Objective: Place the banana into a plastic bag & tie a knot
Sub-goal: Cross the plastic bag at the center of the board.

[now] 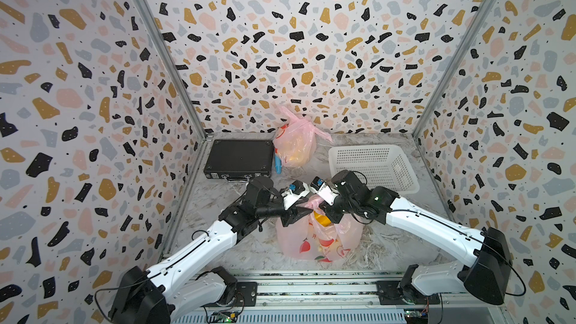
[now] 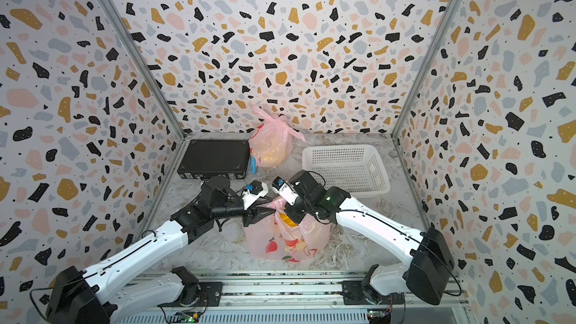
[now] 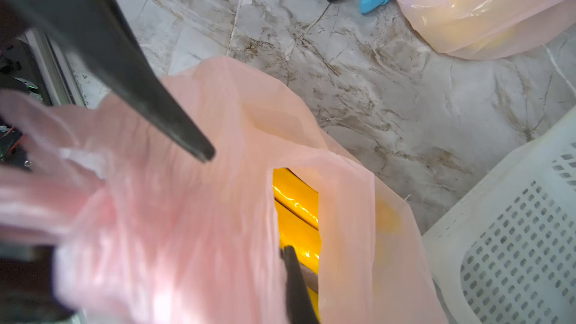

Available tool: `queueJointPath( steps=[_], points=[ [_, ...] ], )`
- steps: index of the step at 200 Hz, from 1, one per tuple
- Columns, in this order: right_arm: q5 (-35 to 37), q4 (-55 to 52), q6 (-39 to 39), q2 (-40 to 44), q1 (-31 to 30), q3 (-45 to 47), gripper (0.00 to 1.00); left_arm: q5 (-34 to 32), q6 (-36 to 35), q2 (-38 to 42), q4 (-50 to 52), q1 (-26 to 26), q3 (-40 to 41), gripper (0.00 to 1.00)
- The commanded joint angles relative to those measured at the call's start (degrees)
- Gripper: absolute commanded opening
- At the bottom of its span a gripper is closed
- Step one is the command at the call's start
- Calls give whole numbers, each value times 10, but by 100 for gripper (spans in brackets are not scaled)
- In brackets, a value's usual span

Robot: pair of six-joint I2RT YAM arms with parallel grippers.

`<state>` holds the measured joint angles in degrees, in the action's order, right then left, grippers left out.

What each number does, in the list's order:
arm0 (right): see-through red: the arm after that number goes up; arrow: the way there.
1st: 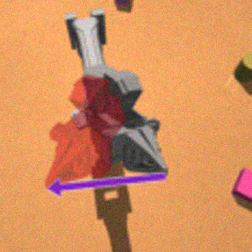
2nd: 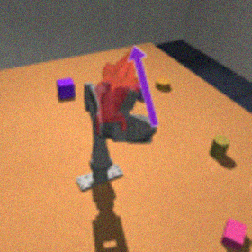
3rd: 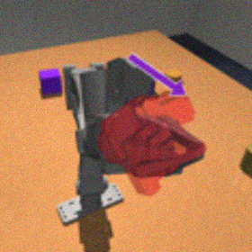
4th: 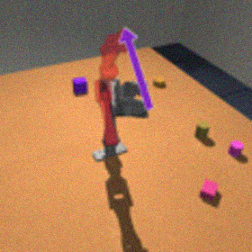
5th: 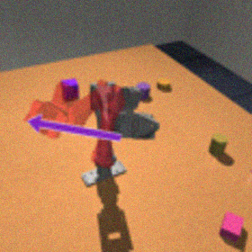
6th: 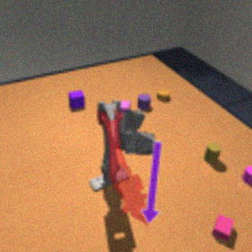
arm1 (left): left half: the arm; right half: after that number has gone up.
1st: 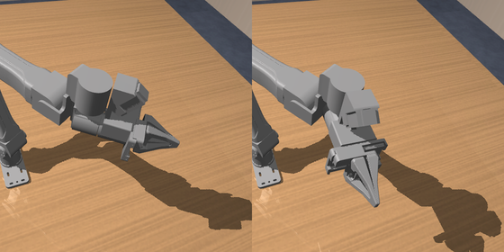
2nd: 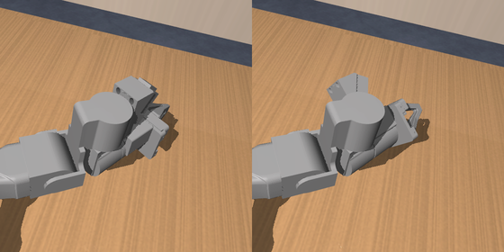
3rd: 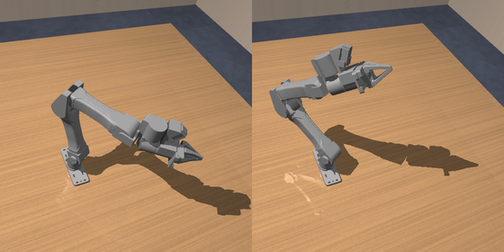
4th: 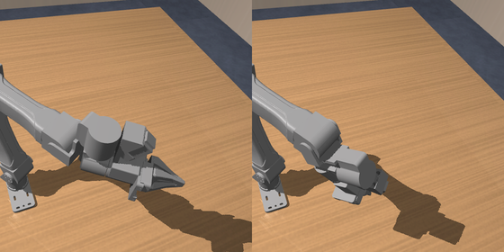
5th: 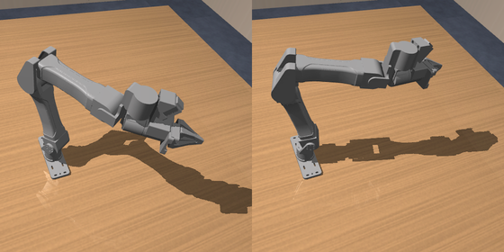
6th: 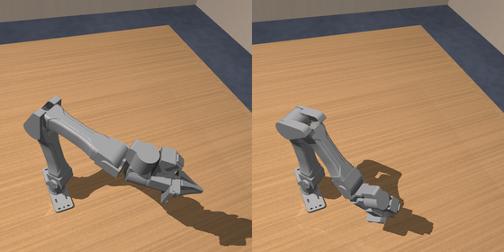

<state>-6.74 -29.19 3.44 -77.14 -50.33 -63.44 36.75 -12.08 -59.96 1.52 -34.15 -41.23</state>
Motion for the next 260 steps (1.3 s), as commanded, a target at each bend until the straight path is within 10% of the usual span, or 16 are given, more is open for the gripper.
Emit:
queueJointPath(
  steps=[1,91,134,163,183,237,260],
  points=[
    [16,-6,-6,8,1,-20,0,23,14,27,-15,11,10,52],
    [-15,-4,-18,15,1,-20,0,108,15,-70,-8,15,-52,68],
    [-20,-6,-19,18,0,-20,0,143,19,-117,-8,14,-83,44],
    [-22,-7,-20,17,1,-21,0,146,25,-126,-11,14,-87,0],
    [-22,-10,-22,22,1,-25,0,125,24,-121,-11,14,-80,0],
    [-15,-10,-35,79,2,-19,98,70,13,-96,-23,13,-59,0],
    [-22,5,-34,114,3,1,100,54,2,-95,-20,10,-58,0]
  ],
)
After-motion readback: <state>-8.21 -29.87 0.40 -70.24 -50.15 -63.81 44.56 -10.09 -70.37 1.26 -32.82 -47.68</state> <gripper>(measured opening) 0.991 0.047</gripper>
